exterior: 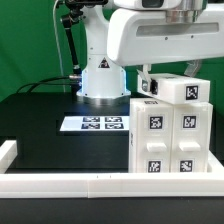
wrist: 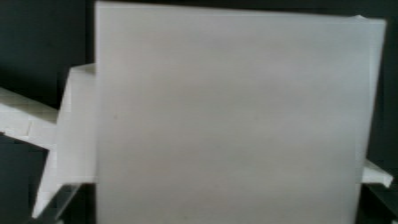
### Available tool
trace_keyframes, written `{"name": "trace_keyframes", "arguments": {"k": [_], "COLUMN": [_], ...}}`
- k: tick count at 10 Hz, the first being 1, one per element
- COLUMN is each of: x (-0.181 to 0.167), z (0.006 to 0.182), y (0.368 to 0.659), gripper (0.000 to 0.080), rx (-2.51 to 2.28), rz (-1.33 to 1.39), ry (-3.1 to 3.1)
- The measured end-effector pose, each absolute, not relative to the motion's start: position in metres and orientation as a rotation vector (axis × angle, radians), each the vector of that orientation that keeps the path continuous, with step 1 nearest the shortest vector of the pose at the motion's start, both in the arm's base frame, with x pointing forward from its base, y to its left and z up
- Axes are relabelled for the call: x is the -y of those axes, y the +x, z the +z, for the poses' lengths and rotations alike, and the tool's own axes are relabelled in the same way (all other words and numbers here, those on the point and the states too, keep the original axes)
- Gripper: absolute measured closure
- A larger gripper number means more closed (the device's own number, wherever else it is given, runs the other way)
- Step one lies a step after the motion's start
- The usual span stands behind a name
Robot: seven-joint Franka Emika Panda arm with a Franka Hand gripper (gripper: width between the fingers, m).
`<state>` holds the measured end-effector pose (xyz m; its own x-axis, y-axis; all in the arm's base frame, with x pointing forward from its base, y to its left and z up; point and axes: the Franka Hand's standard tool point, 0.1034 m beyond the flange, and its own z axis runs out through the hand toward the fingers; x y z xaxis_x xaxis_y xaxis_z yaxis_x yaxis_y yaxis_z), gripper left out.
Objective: Assemble cabinet
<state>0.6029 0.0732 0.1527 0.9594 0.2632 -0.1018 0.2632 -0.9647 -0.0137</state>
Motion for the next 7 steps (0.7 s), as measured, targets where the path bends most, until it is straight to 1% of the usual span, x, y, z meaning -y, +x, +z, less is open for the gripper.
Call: {"name": "trace_keyframes", "arguments": {"k": [7], "x": [-0.0729], "z": [0.1525], "y": [0.6053], "gripper": [0.0236], "rx": [-0.24], "rz": [0.137], "ry": [-3.145]}}
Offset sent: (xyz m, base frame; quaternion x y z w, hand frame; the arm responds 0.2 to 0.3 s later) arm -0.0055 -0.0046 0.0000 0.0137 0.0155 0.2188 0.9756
